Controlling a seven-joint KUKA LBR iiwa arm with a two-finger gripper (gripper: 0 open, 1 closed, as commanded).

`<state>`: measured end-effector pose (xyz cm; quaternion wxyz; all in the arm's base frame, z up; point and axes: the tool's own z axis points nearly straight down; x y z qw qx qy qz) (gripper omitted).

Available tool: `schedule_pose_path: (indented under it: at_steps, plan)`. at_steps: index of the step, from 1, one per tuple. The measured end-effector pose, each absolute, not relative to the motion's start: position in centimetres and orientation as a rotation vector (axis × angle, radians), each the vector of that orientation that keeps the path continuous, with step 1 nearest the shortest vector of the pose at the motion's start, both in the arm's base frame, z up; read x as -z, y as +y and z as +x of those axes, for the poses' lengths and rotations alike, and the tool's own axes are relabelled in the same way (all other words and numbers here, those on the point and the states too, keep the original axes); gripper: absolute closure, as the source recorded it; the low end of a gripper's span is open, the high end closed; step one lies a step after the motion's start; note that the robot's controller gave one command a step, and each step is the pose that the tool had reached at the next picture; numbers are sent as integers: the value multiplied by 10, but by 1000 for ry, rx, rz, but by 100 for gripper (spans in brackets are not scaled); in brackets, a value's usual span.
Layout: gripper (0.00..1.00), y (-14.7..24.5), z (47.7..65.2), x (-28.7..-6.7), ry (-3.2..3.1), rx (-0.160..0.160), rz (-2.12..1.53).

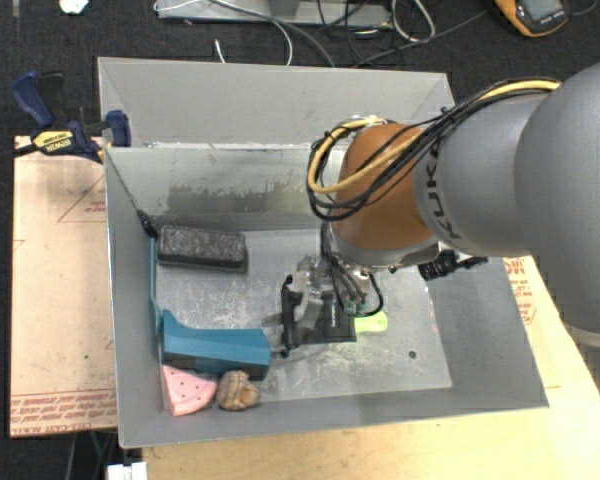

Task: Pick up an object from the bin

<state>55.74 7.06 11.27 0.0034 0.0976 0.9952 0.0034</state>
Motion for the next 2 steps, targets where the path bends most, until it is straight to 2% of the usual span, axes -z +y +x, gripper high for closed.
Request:
schedule_pose_path:
  at_steps: [1, 2]
  plan:
    - [100, 70, 555, -151, 3130, -7, 306]
    - [100, 71, 557, -171, 3122, -12, 304]
